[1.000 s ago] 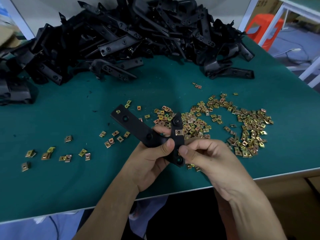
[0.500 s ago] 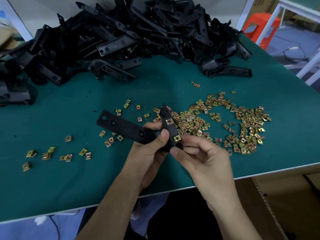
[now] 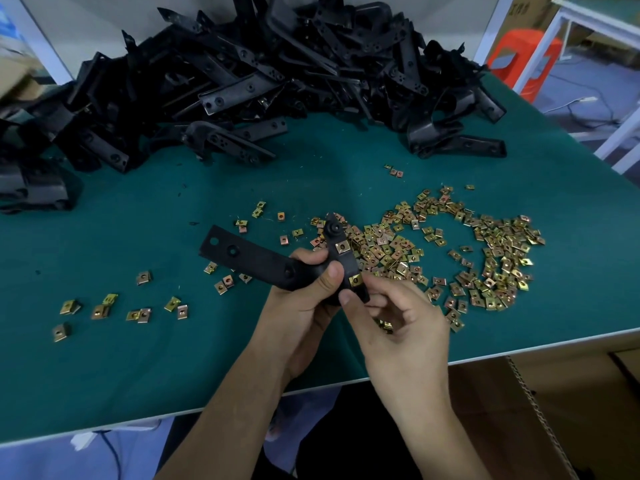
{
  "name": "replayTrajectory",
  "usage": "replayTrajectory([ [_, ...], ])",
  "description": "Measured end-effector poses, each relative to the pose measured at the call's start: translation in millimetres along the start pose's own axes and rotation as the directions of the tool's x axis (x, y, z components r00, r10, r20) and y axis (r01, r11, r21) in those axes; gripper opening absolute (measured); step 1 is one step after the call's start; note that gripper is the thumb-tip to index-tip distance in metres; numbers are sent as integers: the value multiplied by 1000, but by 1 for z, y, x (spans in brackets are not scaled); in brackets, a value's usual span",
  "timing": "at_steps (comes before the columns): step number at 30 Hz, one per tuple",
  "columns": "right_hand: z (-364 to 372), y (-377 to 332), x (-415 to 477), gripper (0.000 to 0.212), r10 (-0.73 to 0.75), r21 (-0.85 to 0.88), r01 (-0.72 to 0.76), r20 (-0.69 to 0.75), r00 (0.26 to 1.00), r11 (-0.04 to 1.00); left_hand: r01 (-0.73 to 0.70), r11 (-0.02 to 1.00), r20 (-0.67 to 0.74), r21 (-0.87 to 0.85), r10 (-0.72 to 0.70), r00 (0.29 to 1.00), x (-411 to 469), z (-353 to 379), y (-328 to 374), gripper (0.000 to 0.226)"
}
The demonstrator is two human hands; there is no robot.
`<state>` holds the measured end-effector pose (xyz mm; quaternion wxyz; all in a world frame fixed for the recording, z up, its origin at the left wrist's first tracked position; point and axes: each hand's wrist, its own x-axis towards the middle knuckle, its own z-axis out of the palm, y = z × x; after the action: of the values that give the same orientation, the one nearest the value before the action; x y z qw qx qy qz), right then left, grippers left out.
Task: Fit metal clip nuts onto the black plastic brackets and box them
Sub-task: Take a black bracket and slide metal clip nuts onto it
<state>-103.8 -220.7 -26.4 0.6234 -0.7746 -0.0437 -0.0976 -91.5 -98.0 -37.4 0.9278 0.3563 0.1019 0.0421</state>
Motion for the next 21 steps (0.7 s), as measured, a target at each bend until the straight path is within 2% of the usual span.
replayTrajectory([
  [2, -3, -2, 1, 32, 26, 52, -29, 52, 998, 998, 9, 999, 8, 32, -9, 1000, -1, 0, -1, 19],
  [5, -12, -6, 6, 41, 35, 125, -54, 150, 988, 991, 35, 991, 93, 129, -47, 995, -6, 1, -2, 15],
  [11, -26, -4, 3, 47, -4, -95, 15, 118, 993, 995, 50, 968, 142, 246, -87, 986, -9, 2, -5, 9],
  [16, -43, -4, 1, 52, -49, -119, 59, 83, 995, 991, 11, 942, 124, 335, -55, 991, -10, 8, -14, 8],
  [18, -55, -2, 0, 49, -26, -99, 26, -1, 1000, 995, -35, 926, 83, 377, 4, 997, -12, 13, -21, 19],
  [21, -80, 0, -2, 53, -9, -88, 1, -88, 996, 996, -122, 908, 77, 400, 100, 992, -18, 24, -32, 50],
])
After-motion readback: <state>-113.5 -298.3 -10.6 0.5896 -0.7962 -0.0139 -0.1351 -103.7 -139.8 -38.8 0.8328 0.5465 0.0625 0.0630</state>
